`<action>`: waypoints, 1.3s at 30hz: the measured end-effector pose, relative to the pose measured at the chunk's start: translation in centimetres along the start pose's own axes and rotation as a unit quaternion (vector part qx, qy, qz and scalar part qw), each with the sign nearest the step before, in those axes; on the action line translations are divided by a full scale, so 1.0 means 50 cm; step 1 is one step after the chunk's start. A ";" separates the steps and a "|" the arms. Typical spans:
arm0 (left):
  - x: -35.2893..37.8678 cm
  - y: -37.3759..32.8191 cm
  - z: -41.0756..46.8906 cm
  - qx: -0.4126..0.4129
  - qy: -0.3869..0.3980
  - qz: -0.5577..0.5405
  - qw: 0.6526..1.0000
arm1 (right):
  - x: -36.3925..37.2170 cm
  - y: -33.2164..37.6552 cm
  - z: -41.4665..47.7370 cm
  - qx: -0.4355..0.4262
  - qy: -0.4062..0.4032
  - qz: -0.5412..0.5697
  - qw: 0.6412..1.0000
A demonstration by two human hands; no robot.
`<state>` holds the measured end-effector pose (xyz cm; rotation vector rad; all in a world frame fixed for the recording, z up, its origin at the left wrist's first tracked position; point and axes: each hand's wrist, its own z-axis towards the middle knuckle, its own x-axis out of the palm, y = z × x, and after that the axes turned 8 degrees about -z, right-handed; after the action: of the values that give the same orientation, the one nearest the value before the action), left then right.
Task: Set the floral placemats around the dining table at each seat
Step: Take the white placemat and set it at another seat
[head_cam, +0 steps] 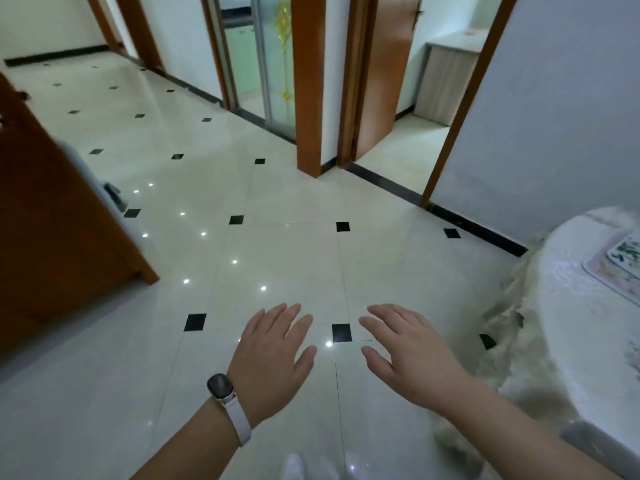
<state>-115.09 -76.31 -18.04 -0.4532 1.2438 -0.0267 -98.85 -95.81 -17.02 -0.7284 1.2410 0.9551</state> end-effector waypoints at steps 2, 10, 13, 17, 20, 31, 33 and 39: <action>0.003 0.038 0.059 0.033 0.006 -0.001 0.999 | 0.002 -0.010 0.039 0.026 -0.009 -0.014 1.000; 0.062 0.063 0.287 0.137 0.051 -0.033 0.989 | 0.014 -0.108 0.107 0.131 -0.017 -0.043 0.990; 0.104 0.048 0.377 0.171 0.075 -0.039 0.982 | 0.034 -0.172 0.127 0.167 -0.015 -0.045 0.985; 0.161 0.013 0.508 0.188 0.106 -0.033 0.976 | 0.076 -0.282 0.162 0.193 -0.023 -0.033 0.980; 0.202 -0.017 0.610 0.194 0.132 -0.014 0.972 | 0.098 -0.377 0.199 0.214 -0.027 -0.025 0.976; 0.343 -0.235 1.014 0.286 0.152 -0.017 0.946 | 0.064 -0.767 0.255 0.316 -0.040 -0.039 0.947; 0.367 -0.258 1.060 0.301 0.162 -0.020 0.939 | 0.058 -0.805 0.261 0.339 -0.031 -0.034 0.940; 0.455 -0.302 1.221 0.362 0.189 -0.032 0.912 | 0.068 -0.912 0.289 0.400 -0.007 -0.038 0.916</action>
<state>-48.23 -76.64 -18.51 0.1722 1.4880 -0.6387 -51.44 -102.60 -19.43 -0.1138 1.4278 0.3155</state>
